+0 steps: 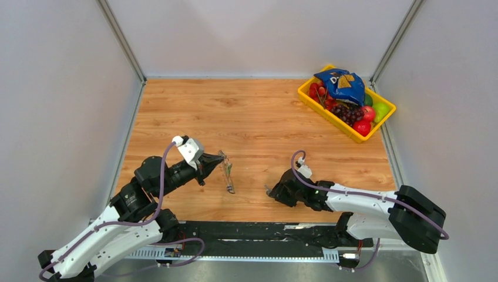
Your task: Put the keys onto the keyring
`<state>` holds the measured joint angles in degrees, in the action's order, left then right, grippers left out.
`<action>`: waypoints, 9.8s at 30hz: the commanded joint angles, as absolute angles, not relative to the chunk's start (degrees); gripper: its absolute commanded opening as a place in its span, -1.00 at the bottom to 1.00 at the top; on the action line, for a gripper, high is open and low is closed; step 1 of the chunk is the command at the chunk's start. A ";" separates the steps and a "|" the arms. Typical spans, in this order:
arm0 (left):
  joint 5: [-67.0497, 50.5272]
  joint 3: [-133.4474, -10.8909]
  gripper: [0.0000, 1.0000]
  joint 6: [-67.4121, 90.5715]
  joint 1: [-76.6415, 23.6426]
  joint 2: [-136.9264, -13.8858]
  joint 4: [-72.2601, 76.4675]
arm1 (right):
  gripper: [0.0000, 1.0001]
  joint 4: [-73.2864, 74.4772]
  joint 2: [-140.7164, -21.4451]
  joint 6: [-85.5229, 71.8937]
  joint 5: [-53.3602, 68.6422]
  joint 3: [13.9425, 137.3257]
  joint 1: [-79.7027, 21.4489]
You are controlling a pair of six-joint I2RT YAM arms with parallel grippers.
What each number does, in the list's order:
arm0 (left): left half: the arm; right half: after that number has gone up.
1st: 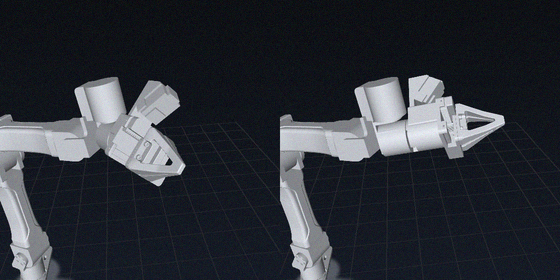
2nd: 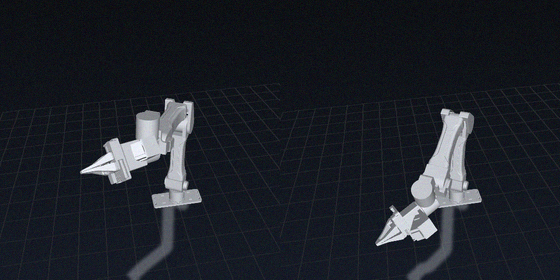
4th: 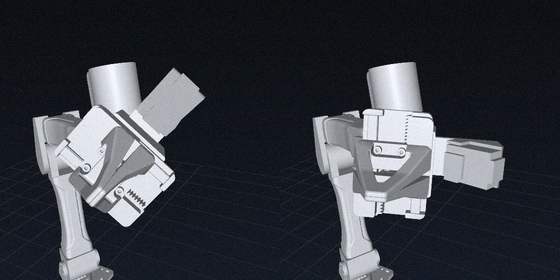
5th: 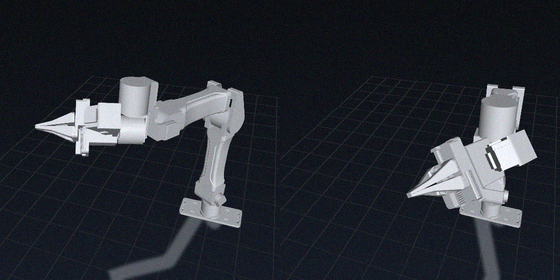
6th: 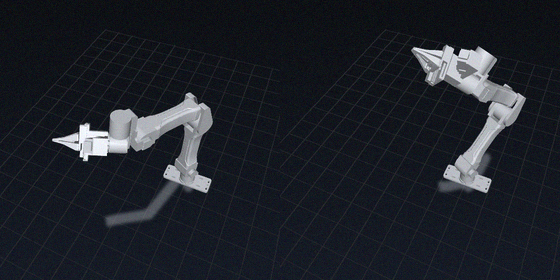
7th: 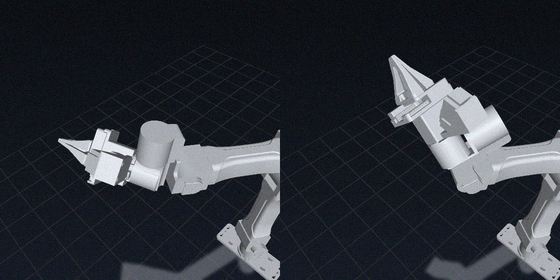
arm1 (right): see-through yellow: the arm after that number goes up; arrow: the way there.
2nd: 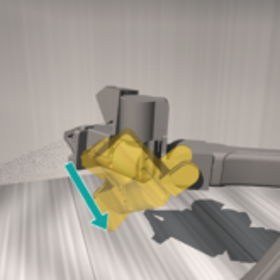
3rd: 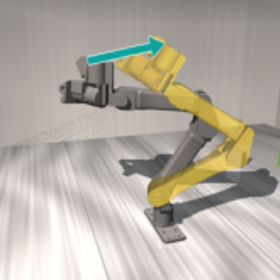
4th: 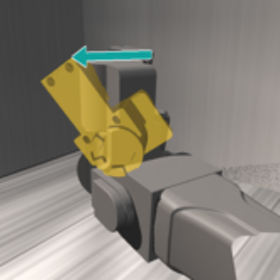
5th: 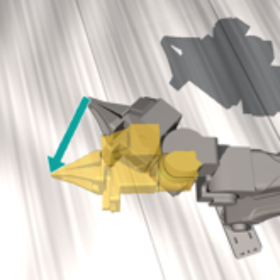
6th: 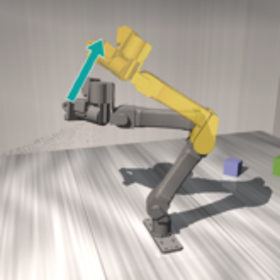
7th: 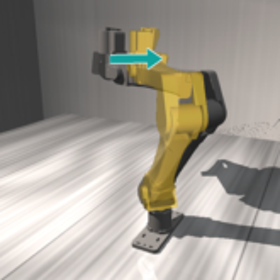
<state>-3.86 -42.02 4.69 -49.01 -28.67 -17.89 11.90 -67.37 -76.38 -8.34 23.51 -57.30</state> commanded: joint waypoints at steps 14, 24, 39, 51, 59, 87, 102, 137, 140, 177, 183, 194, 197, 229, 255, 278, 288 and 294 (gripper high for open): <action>-3.52 -40.81 -0.99 3.71 -48.96 -26.86 -14.59 | -0.34 11.08 -68.57 -82.68 -14.94 22.35 -56.37; -3.01 -40.35 -0.99 3.61 -49.04 -25.78 -14.68 | -0.47 10.17 -70.76 -82.51 -14.84 23.19 -56.06; -1.97 -39.90 -0.99 3.43 -48.97 -25.29 -14.84 | -1.00 9.08 -70.06 -82.01 -15.42 22.76 -56.00; -1.43 -40.19 -0.99 3.09 -49.02 -26.40 -15.03 | -1.00 16.54 -62.86 -64.67 -16.57 29.48 -56.03; -1.55 -40.62 -0.99 2.99 -49.04 -27.33 -14.94 | -1.00 22.54 -60.12 -42.24 -10.49 39.68 -56.01; -7.85 -42.18 -0.99 -0.40 -49.04 -29.60 -7.70 | -1.00 30.99 -64.63 4.97 20.22 70.88 -56.04; -9.68 -35.54 -0.99 -14.59 -49.01 -27.24 1.01 | -1.00 31.81 -72.14 11.83 21.91 78.82 -56.10; -7.48 -32.13 -0.99 -15.09 -49.04 -21.97 3.14 | -1.00 31.16 -80.32 11.18 20.02 89.29 -59.51; -7.82 -31.96 -0.99 -14.83 -49.00 -21.65 3.50 | -1.00 31.20 -80.57 10.92 19.40 89.46 -59.51; -15.44 -31.41 -0.99 -7.40 -48.98 -18.21 9.33 | -0.42 30.73 -78.83 8.91 24.20 85.83 -59.53; -16.44 -32.29 -0.99 -3.95 -49.02 -18.72 11.84 | -0.18 30.59 -74.25 10.66 24.85 83.75 -59.75; -19.35 -32.32 -0.99 5.77 -49.02 -21.71 20.64 | -0.11 30.45 -64.09 16.49 22.71 80.37 -60.35; -20.78 -32.28 -0.99 8.24 -49.04 -22.90 23.18 | -0.13 30.27 -62.77 17.88 23.59 80.33 -60.54; -23.94 -28.98 -0.99 30.50 -48.98 -30.39 55.48 | -0.53 21.31 -64.63 13.71 33.44 89.89 -61.29; -18.00 -27.87 -0.99 34.24 -49.00 -32.72 69.16 | -0.51 17.25 -72.91 6.08 37.22 97.83 -64.13; -18.58 -27.38 -0.99 33.96 -49.04 -31.32 69.32 | -0.61 16.30 -75.70 6.84 34.16 98.67 -66.03; -18.30 -27.69 -0.99 33.99 -49.04 -31.69 69.61 | -0.61 16.26 -75.15 7.14 33.93 97.17 -66.10; -18.23 -27.60 -0.99 34.06 -49.02 -31.74 69.99 | -0.59 16.37 -75.24 7.38 33.04 96.76 -66.18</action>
<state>-18.92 -26.89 33.36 -48.95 -31.83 65.84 18.28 -75.77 6.74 34.09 97.08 -65.84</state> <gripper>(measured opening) 0.008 0.201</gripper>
